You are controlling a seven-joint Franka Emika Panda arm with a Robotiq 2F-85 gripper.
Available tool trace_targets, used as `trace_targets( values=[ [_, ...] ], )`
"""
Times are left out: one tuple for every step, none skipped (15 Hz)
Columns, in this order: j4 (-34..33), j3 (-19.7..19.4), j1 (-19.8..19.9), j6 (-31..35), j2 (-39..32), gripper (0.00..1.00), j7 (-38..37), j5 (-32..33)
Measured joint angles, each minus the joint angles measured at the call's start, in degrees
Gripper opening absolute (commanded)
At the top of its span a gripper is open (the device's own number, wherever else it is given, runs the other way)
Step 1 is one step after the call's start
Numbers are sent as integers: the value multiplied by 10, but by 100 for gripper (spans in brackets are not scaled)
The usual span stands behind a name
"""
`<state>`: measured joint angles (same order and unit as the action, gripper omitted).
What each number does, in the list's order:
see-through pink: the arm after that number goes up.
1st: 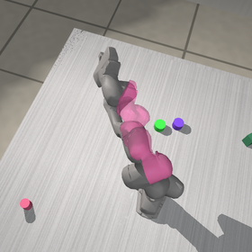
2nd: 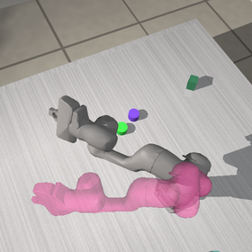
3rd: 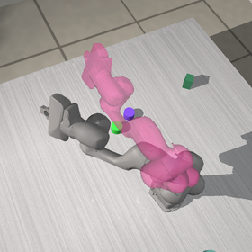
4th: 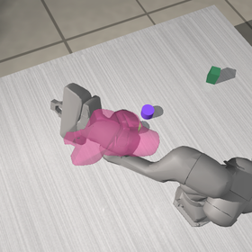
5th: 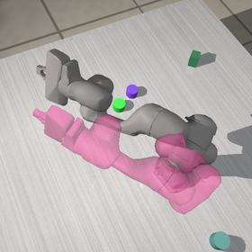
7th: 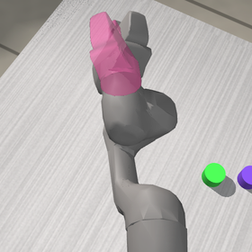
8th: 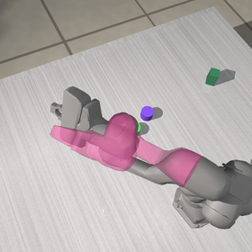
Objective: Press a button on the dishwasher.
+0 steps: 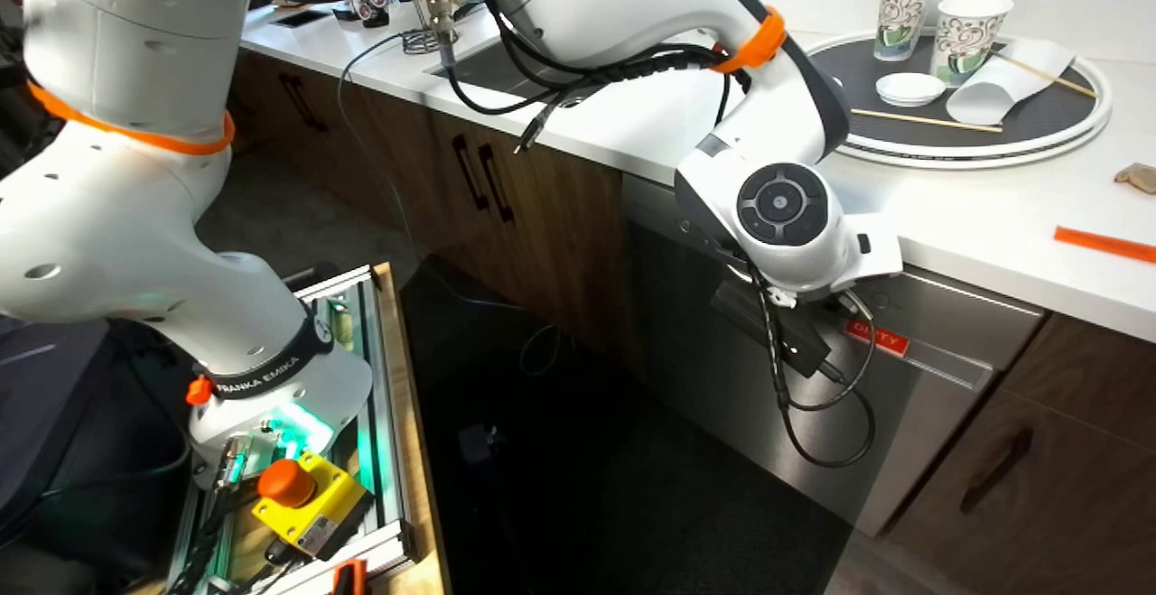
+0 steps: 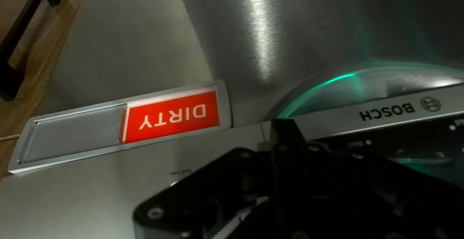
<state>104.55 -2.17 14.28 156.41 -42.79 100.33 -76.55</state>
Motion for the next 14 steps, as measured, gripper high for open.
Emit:
trace_targets(
  values=[
    [0, 1, 0, 2, 0, 0, 6, -2],
    [1, 2, 0, 4, 0, 0, 13, -5],
    [1, 3, 1, 6, 0, 0, 20, -8],
    [1, 4, 1, 8, 0, 0, 25, -11],
    [2, 5, 2, 9, 0, 0, 28, -13],
    [2, 6, 2, 11, 1, 0, 32, -16],
    [2, 6, 2, 11, 1, 0, 33, -18],
    [2, 6, 2, 12, 1, 0, 34, -20],
    [2, 6, 2, 12, 1, 0, 35, -20],
    [3, 6, 2, 12, 1, 0, 35, -21],
    [3, 6, 2, 12, 1, 0, 35, -21],
    [3, 6, 1, 13, 1, 0, 34, -20],
    [3, 5, 0, 16, 1, 0, 32, -20],
    [3, 4, -1, 23, 1, 0, 28, -18]
  ],
)
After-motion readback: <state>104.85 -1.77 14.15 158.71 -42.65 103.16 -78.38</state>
